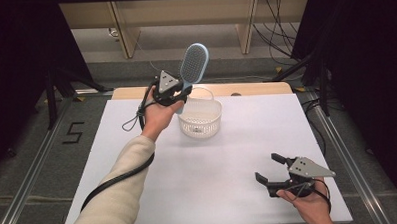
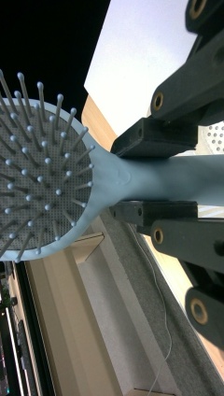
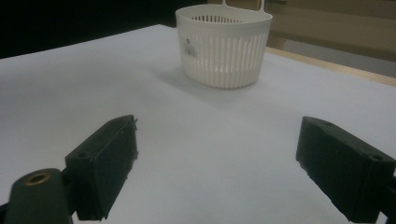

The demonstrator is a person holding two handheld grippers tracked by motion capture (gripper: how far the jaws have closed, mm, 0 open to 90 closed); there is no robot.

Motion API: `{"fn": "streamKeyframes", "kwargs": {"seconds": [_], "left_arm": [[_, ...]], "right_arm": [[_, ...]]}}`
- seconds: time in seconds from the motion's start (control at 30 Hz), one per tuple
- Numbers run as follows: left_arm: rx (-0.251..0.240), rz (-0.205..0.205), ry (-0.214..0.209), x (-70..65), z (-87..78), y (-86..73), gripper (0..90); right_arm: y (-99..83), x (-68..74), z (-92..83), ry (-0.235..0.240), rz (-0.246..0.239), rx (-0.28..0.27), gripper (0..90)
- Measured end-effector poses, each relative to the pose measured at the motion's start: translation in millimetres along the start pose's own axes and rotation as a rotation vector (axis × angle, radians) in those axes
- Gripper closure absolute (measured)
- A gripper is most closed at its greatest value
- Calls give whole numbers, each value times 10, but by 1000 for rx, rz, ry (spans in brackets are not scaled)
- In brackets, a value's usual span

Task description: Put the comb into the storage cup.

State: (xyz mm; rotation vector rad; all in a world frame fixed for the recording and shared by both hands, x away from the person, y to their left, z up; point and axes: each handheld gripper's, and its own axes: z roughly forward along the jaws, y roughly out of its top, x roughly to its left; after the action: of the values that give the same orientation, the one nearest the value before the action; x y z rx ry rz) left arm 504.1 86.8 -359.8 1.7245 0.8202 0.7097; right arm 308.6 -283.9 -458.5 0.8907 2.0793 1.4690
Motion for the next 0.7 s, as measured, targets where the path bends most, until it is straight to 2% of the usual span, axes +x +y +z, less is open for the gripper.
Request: {"fn": "streamKeyframes", "kwargs": {"seconds": [0.7], "left_arm": [[1,4,-3,-8,64,1,696]], "right_arm": [[0,-1,-1,0,-1,0,132]]}}
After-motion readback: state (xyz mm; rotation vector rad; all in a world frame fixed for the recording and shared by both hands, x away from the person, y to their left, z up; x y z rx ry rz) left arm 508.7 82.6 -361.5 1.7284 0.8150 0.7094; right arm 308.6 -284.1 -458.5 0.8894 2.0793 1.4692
